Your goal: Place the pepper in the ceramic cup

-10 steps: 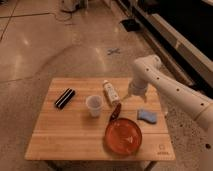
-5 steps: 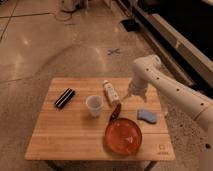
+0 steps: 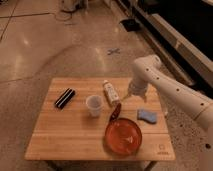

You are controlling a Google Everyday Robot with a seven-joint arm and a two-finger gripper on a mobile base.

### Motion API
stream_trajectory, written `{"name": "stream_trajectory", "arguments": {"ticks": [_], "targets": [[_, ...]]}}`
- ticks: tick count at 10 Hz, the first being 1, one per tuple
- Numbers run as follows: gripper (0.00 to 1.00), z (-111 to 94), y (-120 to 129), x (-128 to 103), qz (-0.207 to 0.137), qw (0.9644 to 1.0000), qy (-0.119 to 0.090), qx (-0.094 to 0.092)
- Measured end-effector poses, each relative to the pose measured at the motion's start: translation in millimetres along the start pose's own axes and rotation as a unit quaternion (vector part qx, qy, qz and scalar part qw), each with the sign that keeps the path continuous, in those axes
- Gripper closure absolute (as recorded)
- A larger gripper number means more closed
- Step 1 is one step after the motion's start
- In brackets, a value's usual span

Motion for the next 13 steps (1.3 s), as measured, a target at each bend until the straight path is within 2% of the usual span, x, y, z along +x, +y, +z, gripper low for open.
{"name": "stream_trajectory", "arguments": {"ticks": [3, 6, 10, 13], "targets": [[0.20, 3, 0, 1, 0.001, 1.0000, 0.002, -0.003], [0.20, 37, -19, 9, 0.008, 0.9999, 0.002, -0.012], [0.20, 90, -36, 20, 0.030, 0.9992, -0.008, -0.026], [0.21, 110, -41, 20, 0.039, 0.9986, -0.013, -0.033]]}}
